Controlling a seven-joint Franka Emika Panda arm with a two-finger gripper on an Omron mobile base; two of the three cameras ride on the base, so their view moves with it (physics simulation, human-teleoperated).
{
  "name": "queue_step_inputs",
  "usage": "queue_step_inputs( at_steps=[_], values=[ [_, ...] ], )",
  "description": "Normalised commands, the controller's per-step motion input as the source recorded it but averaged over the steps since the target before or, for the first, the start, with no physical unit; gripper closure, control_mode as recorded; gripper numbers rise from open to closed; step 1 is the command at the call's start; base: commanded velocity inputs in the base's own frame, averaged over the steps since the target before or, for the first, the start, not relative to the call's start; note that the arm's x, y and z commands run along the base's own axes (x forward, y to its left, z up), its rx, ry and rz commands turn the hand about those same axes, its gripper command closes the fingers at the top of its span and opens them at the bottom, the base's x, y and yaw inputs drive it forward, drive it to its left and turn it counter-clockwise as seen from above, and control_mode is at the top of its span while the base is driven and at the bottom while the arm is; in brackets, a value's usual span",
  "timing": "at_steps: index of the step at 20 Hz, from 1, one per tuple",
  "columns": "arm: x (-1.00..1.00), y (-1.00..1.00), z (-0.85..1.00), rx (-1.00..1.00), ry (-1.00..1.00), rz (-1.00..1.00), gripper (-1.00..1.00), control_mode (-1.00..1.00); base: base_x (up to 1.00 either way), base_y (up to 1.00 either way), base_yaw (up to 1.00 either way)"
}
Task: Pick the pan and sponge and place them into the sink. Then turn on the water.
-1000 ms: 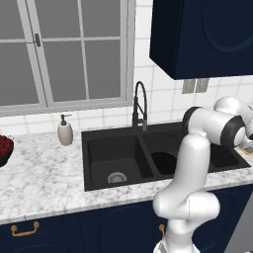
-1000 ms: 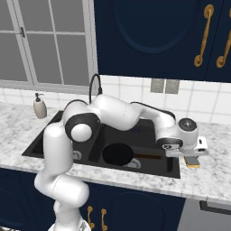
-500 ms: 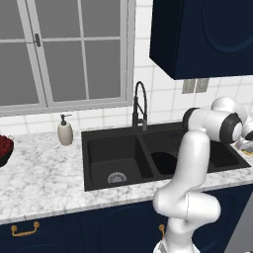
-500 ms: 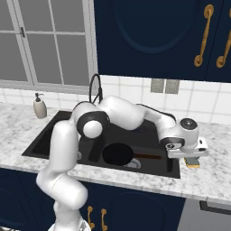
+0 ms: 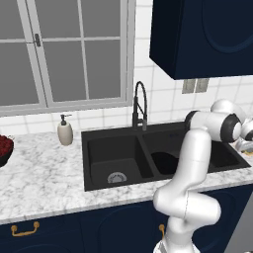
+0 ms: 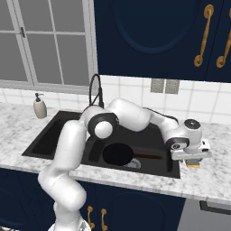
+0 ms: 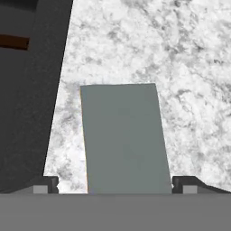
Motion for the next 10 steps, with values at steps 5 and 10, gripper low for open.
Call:
queue_step_inputs(
  at_steps=[5,10],
  values=[
    [0.13,-0.16,-0.38,0.0,0.2,0.04,-1.0,-1.0,0.0,0.0,0.0],
    [0.17,-0.18,-0.52,0.01,0.24,0.07,-1.0,-1.0,0.0,0.0,0.0]
  ],
)
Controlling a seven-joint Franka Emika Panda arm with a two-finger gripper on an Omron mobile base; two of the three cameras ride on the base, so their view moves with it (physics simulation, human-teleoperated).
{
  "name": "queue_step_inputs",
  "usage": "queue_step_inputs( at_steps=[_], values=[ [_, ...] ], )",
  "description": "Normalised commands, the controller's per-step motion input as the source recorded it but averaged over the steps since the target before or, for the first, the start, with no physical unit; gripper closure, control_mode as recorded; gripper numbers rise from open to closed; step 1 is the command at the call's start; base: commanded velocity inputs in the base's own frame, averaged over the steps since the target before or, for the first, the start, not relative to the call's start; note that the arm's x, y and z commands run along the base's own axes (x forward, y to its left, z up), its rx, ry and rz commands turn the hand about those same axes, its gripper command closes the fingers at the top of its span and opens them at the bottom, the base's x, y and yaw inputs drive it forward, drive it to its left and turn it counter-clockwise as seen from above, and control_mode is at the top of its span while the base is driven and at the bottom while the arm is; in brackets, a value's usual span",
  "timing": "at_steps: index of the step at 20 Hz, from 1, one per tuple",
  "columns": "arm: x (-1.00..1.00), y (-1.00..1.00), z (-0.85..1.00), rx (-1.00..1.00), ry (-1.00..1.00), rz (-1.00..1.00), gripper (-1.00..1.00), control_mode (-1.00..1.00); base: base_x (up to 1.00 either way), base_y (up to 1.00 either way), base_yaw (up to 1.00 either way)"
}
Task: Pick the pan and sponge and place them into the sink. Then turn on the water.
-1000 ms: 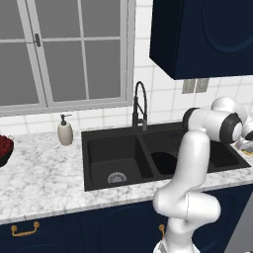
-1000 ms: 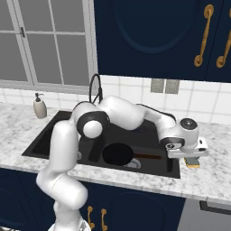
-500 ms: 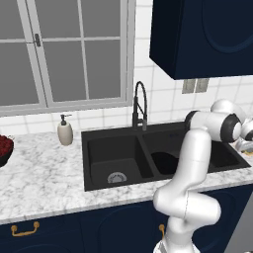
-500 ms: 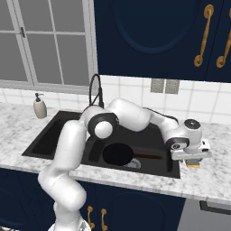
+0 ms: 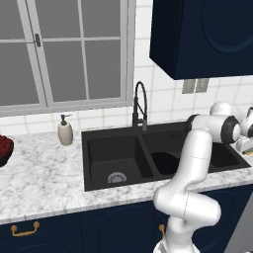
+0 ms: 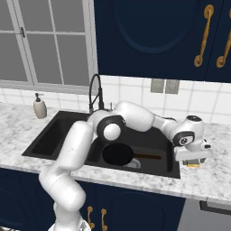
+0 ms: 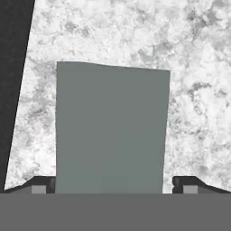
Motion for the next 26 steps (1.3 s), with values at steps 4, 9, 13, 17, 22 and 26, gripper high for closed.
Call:
queue_step_inputs(
  at_steps=[4,9,13,17,22,26],
  values=[
    [-0.01,0.0,-0.52,0.01,0.25,0.05,1.0,-1.0,0.0,0.0,0.0],
    [-0.36,0.0,-0.52,0.08,0.19,0.01,1.0,-1.0,0.0,0.0,0.0],
    [-0.93,0.0,-0.28,0.17,0.02,0.0,1.0,-1.0,0.0,0.0,0.0],
    [-1.0,0.14,0.0,0.15,-0.16,-0.05,1.0,-1.0,0.0,0.0,0.0],
    [-0.54,0.87,0.47,0.03,-0.34,-0.03,1.0,-1.0,0.0,0.0,0.0],
    [0.0,1.0,0.81,0.0,-0.29,0.0,1.0,-1.0,0.0,0.0,0.0]
  ],
)
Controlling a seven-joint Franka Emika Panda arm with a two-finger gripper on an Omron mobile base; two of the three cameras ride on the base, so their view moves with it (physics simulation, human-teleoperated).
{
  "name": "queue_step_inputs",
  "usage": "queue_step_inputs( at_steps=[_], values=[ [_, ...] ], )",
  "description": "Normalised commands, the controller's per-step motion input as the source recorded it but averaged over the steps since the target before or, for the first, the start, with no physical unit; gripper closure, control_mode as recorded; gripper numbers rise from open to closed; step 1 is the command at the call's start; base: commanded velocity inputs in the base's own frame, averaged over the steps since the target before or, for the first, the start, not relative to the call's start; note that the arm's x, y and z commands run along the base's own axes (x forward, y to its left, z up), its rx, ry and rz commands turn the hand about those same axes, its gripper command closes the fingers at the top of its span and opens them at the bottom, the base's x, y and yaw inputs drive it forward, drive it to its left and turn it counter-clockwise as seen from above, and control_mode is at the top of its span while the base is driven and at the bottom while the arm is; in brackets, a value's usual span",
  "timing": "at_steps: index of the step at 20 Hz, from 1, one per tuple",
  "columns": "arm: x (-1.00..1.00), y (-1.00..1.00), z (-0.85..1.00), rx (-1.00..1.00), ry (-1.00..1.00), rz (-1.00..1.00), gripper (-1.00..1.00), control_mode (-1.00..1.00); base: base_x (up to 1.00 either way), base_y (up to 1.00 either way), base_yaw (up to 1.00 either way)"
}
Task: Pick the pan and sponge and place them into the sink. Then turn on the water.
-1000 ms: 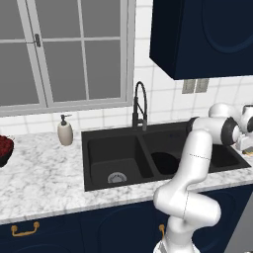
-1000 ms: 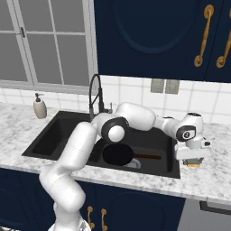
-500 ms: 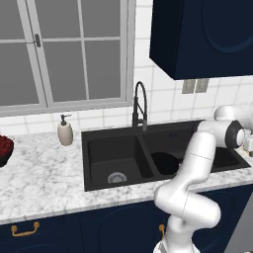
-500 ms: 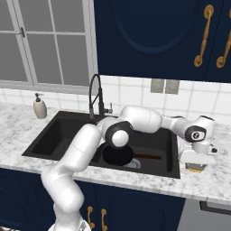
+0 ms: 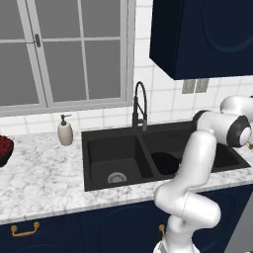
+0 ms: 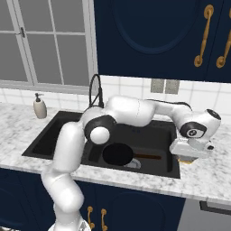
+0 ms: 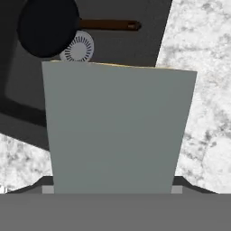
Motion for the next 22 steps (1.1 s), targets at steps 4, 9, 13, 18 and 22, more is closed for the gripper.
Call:
queue_step_inputs(
  at_steps=[4,9,13,18,22],
  values=[
    [0.0,1.0,0.59,0.0,-0.28,0.0,1.0,-1.0,0.0,0.0,0.0],
    [0.03,1.0,0.33,-0.01,0.0,0.09,1.0,-1.0,0.0,0.0,0.0],
    [0.19,1.0,0.09,0.0,0.11,0.3,1.0,-1.0,0.0,0.0,0.0],
    [0.19,0.62,-0.16,0.01,0.02,0.37,1.0,-1.0,0.0,0.0,0.0],
    [0.31,0.24,-0.38,0.04,0.0,0.47,1.0,-1.0,0.0,0.0,0.0]
  ],
)
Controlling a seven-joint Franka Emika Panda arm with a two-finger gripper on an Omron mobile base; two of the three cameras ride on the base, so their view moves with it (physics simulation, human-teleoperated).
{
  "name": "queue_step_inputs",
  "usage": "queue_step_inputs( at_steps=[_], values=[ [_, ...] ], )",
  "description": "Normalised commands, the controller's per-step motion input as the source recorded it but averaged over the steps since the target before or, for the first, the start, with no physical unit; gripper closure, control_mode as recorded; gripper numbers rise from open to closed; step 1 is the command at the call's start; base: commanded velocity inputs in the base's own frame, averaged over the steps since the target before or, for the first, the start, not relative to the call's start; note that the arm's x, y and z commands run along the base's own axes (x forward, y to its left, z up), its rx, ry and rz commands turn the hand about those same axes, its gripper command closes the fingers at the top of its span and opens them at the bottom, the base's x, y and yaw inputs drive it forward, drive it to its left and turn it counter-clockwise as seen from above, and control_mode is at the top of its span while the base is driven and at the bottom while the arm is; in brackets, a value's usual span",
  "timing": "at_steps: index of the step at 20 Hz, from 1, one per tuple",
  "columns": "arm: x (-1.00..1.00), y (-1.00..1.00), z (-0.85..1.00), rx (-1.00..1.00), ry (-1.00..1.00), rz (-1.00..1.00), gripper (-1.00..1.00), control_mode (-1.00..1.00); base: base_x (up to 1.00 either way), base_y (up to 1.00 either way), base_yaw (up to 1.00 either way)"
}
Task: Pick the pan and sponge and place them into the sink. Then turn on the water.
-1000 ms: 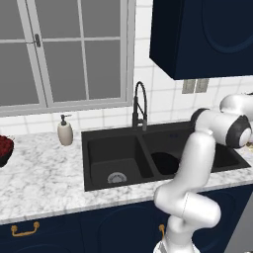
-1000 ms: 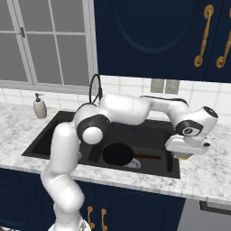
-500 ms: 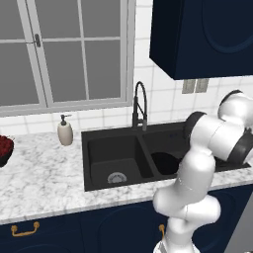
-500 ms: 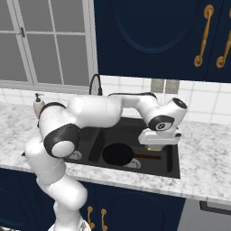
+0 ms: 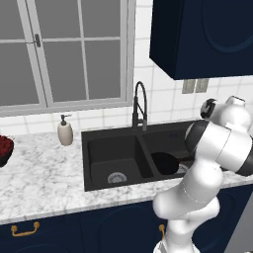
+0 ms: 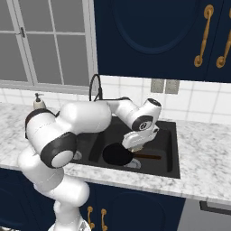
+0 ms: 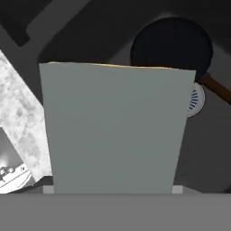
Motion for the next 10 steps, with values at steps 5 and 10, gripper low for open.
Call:
queue_step_inputs(
  at_steps=[5,10],
  values=[
    [0.5,0.28,-0.35,0.07,0.0,0.46,1.0,-1.0,0.0,0.0,0.0],
    [0.37,0.5,-0.31,0.13,-0.02,0.2,1.0,-1.0,0.0,0.0,0.0]
  ],
)
